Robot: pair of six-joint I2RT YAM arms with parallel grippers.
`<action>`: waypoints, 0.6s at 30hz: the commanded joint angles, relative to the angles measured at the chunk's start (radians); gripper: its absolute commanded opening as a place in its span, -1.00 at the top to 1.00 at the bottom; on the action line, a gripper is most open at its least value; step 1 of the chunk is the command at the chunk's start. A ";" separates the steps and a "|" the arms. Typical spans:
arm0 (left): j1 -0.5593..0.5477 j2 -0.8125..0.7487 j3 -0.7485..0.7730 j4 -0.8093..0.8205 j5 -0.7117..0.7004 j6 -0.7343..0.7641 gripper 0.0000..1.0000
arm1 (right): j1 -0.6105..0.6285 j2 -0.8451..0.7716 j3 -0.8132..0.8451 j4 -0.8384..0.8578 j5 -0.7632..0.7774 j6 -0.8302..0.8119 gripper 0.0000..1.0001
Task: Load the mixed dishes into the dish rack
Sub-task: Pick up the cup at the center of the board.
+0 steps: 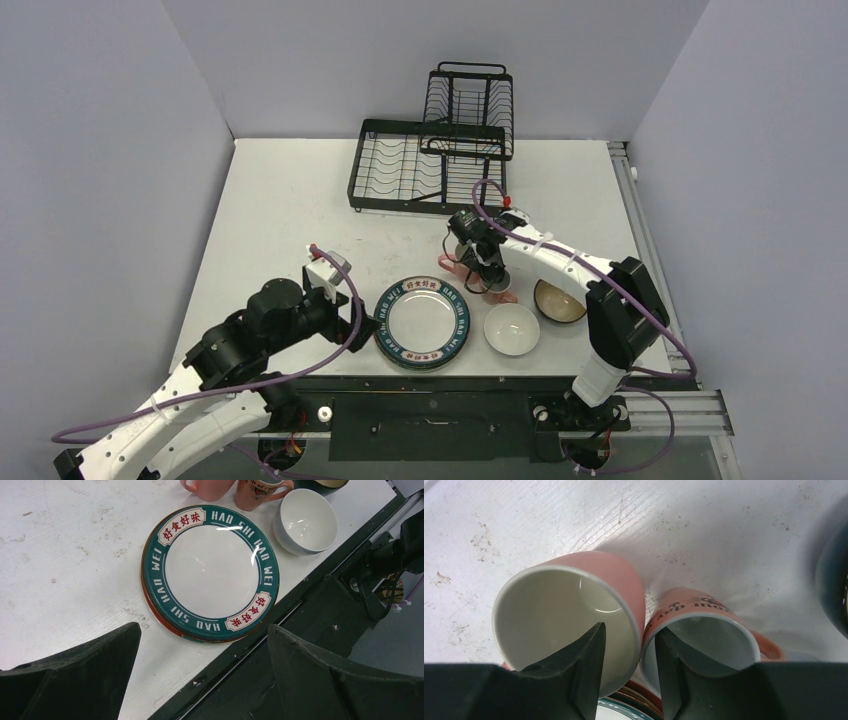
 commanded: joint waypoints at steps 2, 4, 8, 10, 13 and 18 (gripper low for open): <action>-0.006 0.007 0.008 0.047 -0.004 0.009 -0.93 | -0.012 -0.007 -0.016 0.025 -0.004 -0.017 0.35; -0.005 0.008 0.008 0.046 -0.022 0.009 -0.93 | -0.014 -0.008 -0.017 0.026 -0.007 -0.022 0.42; -0.005 0.008 0.008 0.045 -0.030 0.009 -0.93 | -0.020 -0.017 -0.024 0.029 -0.012 -0.031 0.71; -0.005 0.007 0.008 0.044 -0.032 0.009 -0.93 | -0.023 -0.022 -0.028 0.028 -0.015 -0.036 0.89; -0.006 0.004 0.008 0.044 -0.034 0.009 -0.93 | -0.030 -0.027 -0.032 0.033 -0.023 -0.046 1.00; -0.005 -0.002 0.010 0.042 -0.040 0.009 -0.93 | -0.032 -0.047 -0.033 0.050 -0.027 -0.065 1.00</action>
